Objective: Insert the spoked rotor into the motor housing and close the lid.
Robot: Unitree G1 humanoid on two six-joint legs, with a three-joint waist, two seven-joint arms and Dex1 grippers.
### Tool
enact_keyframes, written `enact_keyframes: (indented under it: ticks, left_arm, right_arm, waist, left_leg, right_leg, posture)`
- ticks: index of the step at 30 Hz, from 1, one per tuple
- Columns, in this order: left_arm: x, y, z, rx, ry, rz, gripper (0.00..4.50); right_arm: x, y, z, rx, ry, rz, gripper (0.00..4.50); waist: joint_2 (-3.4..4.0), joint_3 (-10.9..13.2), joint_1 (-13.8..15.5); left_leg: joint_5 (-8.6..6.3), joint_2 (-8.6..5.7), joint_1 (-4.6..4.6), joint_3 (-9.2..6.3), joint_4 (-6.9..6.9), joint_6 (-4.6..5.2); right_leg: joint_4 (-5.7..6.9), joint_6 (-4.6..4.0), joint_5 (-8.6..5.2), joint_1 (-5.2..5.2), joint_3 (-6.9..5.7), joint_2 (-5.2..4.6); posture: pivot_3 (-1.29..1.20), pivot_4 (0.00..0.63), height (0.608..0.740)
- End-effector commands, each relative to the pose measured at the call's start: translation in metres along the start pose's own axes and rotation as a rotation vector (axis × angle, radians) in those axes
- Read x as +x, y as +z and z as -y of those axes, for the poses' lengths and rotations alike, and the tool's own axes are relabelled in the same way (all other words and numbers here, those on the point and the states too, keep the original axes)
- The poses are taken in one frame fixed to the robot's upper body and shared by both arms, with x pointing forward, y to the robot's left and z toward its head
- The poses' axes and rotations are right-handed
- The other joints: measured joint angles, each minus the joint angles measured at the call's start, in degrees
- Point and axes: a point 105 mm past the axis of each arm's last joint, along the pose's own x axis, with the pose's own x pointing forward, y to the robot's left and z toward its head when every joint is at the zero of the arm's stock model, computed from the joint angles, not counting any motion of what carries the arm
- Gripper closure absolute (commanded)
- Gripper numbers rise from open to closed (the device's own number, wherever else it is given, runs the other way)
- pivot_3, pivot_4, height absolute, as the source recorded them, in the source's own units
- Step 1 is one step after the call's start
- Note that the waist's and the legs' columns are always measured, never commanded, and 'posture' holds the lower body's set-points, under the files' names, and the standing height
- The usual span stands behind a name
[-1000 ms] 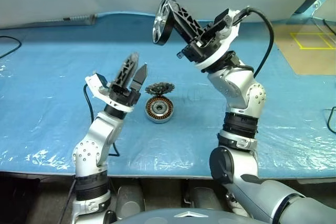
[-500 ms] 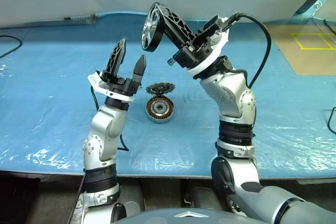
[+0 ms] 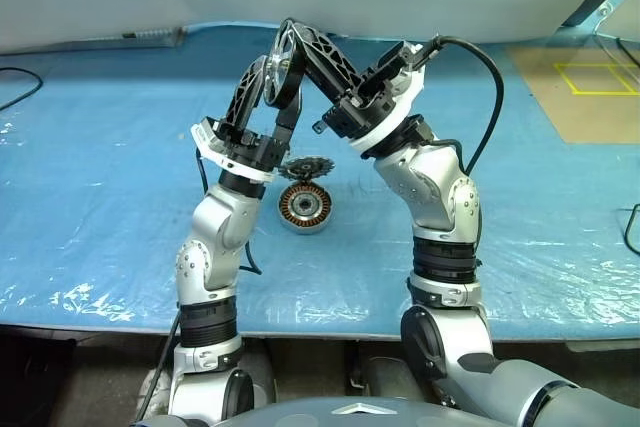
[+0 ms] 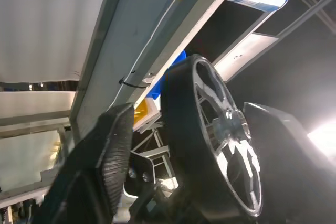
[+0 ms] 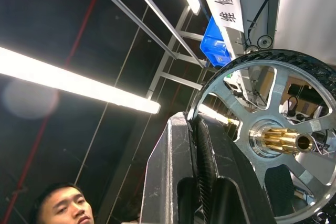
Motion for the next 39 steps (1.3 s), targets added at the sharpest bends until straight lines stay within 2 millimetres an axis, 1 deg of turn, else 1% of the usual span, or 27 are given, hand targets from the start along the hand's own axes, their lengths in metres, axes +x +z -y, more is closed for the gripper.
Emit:
enact_keyframes:
  ticks: [1, 2, 4, 5, 8, 12, 14, 15, 17, 18, 19, 21, 23, 24, 25, 26, 28, 30, 32, 33, 36, 37, 38, 39]
  left_arm:
    - [-0.004, -0.008, 0.000, -0.070, -0.036, 0.015, 2.32]
    - [-0.003, -0.008, 0.001, -0.071, -0.040, 0.016, 2.68]
    - [-0.003, -0.008, 0.003, -0.071, -0.047, 0.017, 3.28]
    - [-0.004, -0.008, 0.004, -0.071, -0.050, 0.018, 3.46]
    - [-0.004, -0.008, 0.005, -0.070, -0.056, 0.019, 3.52]
    - [-0.004, -0.007, 0.006, -0.067, -0.054, 0.022, 3.76]
    - [-0.004, -0.006, 0.006, -0.064, -0.052, 0.022, 4.00]
    - [-0.004, -0.006, 0.006, -0.063, -0.052, 0.022, 4.04]
    - [-0.002, -0.005, 0.006, -0.057, -0.052, 0.024, 4.05]
    - [-0.001, -0.003, 0.007, -0.052, -0.054, 0.025, 4.05]
    - [0.000, -0.002, 0.008, -0.046, -0.056, 0.026, 4.05]
    - [0.001, 0.000, 0.009, -0.036, -0.054, 0.028, 4.05]
    - [0.000, 0.003, 0.009, -0.024, -0.047, 0.029, 4.05]
    - [0.000, 0.005, 0.009, -0.013, -0.041, 0.034, 4.05]
    - [0.000, 0.008, 0.009, -0.001, -0.035, 0.041, 4.05]
    - [0.000, 0.012, 0.009, 0.025, -0.024, 0.051, 4.05]
    - [0.000, 0.019, 0.008, 0.088, 0.003, 0.063, 4.05]
    - [-0.001, 0.028, 0.008, 0.207, 0.042, 0.049, 4.05]
    - [-0.003, 0.040, 0.011, 0.322, 0.074, 0.054, 4.05]
    - [-0.005, 0.046, 0.015, 0.380, 0.087, 0.060, 4.05]
    - [-0.012, 0.072, 0.027, 0.507, 0.120, 0.121, 4.05]
    - [-0.018, 0.085, 0.029, 0.551, 0.155, 0.166, 4.05]
    - [-0.023, 0.096, 0.031, 0.590, 0.186, 0.200, 4.05]
    - [-0.030, 0.106, 0.032, 0.631, 0.225, 0.236, 4.05]
  right_arm:
    - [0.002, -0.007, -0.013, -0.012, 0.051, -0.024, 4.50]
    - [0.001, -0.006, -0.012, -0.008, 0.047, -0.020, 4.50]
    - [-0.001, -0.005, -0.010, -0.004, 0.037, -0.011, 4.50]
    - [-0.001, -0.004, -0.008, -0.006, 0.020, -0.005, 4.50]
    - [-0.004, 0.002, 0.000, -0.005, -0.036, 0.022, 4.50]
    - [-0.007, 0.004, -0.002, -0.005, -0.026, 0.040, 4.50]
    - [-0.011, 0.007, 0.000, -0.002, -0.028, 0.050, 3.94]
    - [-0.012, 0.009, 0.001, 0.000, -0.029, 0.055, 3.73]
    - [-0.014, 0.012, 0.001, -0.007, -0.032, 0.060, 3.08]
    - [-0.016, 0.014, 0.000, -0.014, -0.037, 0.062, 2.64]
    - [-0.017, 0.017, 0.000, -0.022, -0.044, 0.067, 2.36]
    - [-0.021, 0.023, 0.000, -0.036, -0.058, 0.077, 1.62]
    - [-0.027, 0.028, 0.002, -0.052, -0.080, 0.092, 0.98]
    - [-0.030, 0.030, 0.003, -0.076, -0.104, 0.085, 0.55]
    - [-0.033, 0.031, 0.004, -0.105, -0.130, 0.075, 0.27]
    - [-0.038, 0.031, 0.008, -0.140, -0.162, 0.068, 0.01]
    - [-0.046, 0.029, 0.014, -0.236, -0.223, 0.028, 0.00]
    - [-0.055, 0.020, 0.026, -0.447, -0.327, -0.073, 0.00]
    - [-0.067, 0.011, 0.043, -0.690, -0.426, -0.196, 0.00]
    - [-0.073, 0.009, 0.050, -0.773, -0.456, -0.241, 0.00]
    - [-0.090, 0.008, 0.070, -1.043, -0.534, -0.348, 0.00]
    - [-0.098, 0.007, 0.077, -1.138, -0.556, -0.403, 0.00]
    - [-0.105, 0.005, 0.083, -1.208, -0.565, -0.447, 0.00]
    - [-0.110, 0.003, 0.086, -1.242, -0.565, -0.469, 0.00]
  waist:
    - [0.00, 0.0, 0.0]
    - [0.00, 0.0, 0.0]
    - [-0.01, 0.0, 0.0]
    - [-0.01, 0.0, 0.0]
    - [-0.02, 0.0, 0.0]
    - [-0.02, 0.0, 0.0]
    - [-0.02, 0.0, 0.1]
    - [-0.02, 0.0, 0.1]
    - [-0.02, 0.0, 0.0]
    - [-0.02, 0.0, 0.0]
    - [-0.02, 0.0, 0.0]
    - [-0.03, 0.0, 0.1]
    - [-0.03, 0.0, 0.1]
    - [-0.03, 0.0, 0.1]
    - [-0.03, 0.0, 0.2]
    - [-0.03, 0.0, 0.2]
    - [-0.03, 0.0, 0.3]
    - [-0.03, 0.0, 0.4]
    - [-0.03, 0.0, 0.3]
    - [-0.03, 0.0, 0.3]
    - [-0.05, 0.0, 0.5]
    - [-0.05, 0.0, 0.6]
    - [-0.06, 0.0, 0.7]
    - [-0.08, 0.0, 0.8]
  left_leg:
    - [0.00, 0.00, 0.00, 0.00, 0.01, 0.00]
    - [0.00, 0.00, -0.01, 0.00, 0.01, 0.00]
    - [0.00, -0.01, -0.02, -0.01, 0.03, 0.00]
    - [0.00, 0.00, -0.04, -0.03, 0.04, 0.00]
    - [0.00, -0.02, -0.04, -0.03, 0.06, 0.00]
    - [0.00, -0.01, -0.05, -0.04, 0.12, 0.00]
    - [0.00, -0.01, -0.06, -0.04, 0.13, 0.00]
    - [0.00, -0.02, -0.06, -0.04, 0.14, 0.00]
    - [0.00, -0.01, -0.08, -0.05, 0.17, 0.00]
    - [0.00, -0.01, -0.07, -0.05, 0.16, 0.00]
    - [0.00, -0.01, -0.07, -0.05, 0.17, 0.00]
    - [0.00, -0.01, -0.08, -0.05, 0.20, 0.00]
    - [0.00, -0.02, -0.10, -0.05, 0.23, 0.00]
    - [0.00, -0.02, -0.11, -0.05, 0.24, 0.00]
    - [0.00, -0.02, -0.11, -0.06, 0.25, 0.00]
    - [0.00, -0.03, -0.12, -0.06, 0.26, 0.00]
    - [0.00, -0.03, -0.10, -0.07, 0.26, 0.00]
    - [0.00, -0.02, -0.10, -0.07, 0.26, 0.00]
    - [0.00, -0.02, -0.11, -0.10, 0.28, 0.00]
    - [0.00, -0.02, -0.12, -0.11, 0.28, 0.00]
    - [0.00, -0.01, -0.08, -0.12, 0.34, 0.01]
    - [0.00, -0.02, -0.10, -0.12, 0.39, 0.01]
    - [0.00, -0.02, -0.11, -0.12, 0.44, 0.01]
    - [0.00, -0.03, -0.14, -0.12, 0.49, 0.01]
  right_leg:
    - [0.00, 0.00, 0.00, 0.00, 0.00, 0.00]
    - [0.00, 0.00, 0.00, 0.00, 0.00, 0.00]
    - [0.01, 0.00, 0.01, 0.00, 0.00, 0.00]
    - [0.00, 0.00, 0.01, 0.00, -0.02, 0.00]
    - [0.00, 0.02, 0.03, 0.01, -0.01, -0.01]
    - [0.03, 0.04, 0.04, 0.01, -0.01, -0.01]
    - [0.02, 0.05, 0.05, 0.01, -0.01, -0.01]
    - [0.02, 0.05, 0.05, 0.02, -0.01, -0.01]
    - [0.03, 0.07, 0.06, 0.02, -0.01, -0.01]
    - [0.03, 0.07, 0.06, 0.02, -0.01, -0.01]
    - [0.03, 0.07, 0.06, 0.02, -0.01, -0.01]
    - [0.03, 0.09, 0.07, 0.02, -0.01, -0.01]
    - [0.03, 0.11, 0.08, 0.02, -0.01, -0.02]
    - [0.03, 0.12, 0.09, 0.02, -0.01, -0.02]
    - [0.03, 0.12, 0.09, 0.03, -0.01, -0.03]
    - [0.03, 0.13, 0.10, 0.03, -0.01, -0.03]
    - [0.02, 0.14, 0.10, 0.08, -0.01, -0.03]
    - [0.03, 0.15, 0.10, 0.08, -0.01, -0.02]
    - [0.03, 0.17, 0.10, 0.08, -0.02, -0.01]
    - [0.03, 0.20, 0.10, 0.08, -0.03, 0.00]
    - [0.04, 0.57, -0.08, 0.08, -0.04, -0.01]
    - [0.04, 0.62, -0.07, 0.08, -0.03, -0.02]
    - [0.04, 0.65, -0.05, 0.08, -0.03, -0.03]
    - [0.05, 0.67, -0.04, 0.08, -0.02, -0.04]
  posture:
    - [0.00, 0.150, 0.740]
    - [0.00, 0.150, 0.740]
    - [0.00, 0.150, 0.740]
    - [0.00, 0.150, 0.740]
    - [0.00, 0.150, 0.740]
    - [0.00, 0.150, 0.740]
    - [0.00, 0.150, 0.740]
    - [0.00, 0.150, 0.740]
    - [0.00, 0.150, 0.740]
    - [0.00, 0.150, 0.740]
    - [0.00, 0.150, 0.740]
    - [0.00, 0.150, 0.740]
    - [0.00, 0.150, 0.740]
    - [0.00, 0.150, 0.740]
    - [0.00, 0.150, 0.740]
    - [0.00, 0.150, 0.740]
    - [0.00, 0.150, 0.740]
    - [0.00, 0.150, 0.740]
    - [0.00, 0.150, 0.740]
    - [0.00, 0.150, 0.740]
    - [0.00, 0.150, 0.740]
    - [0.00, 0.150, 0.740]
    - [0.00, 0.150, 0.740]
    - [0.00, 0.150, 0.740]
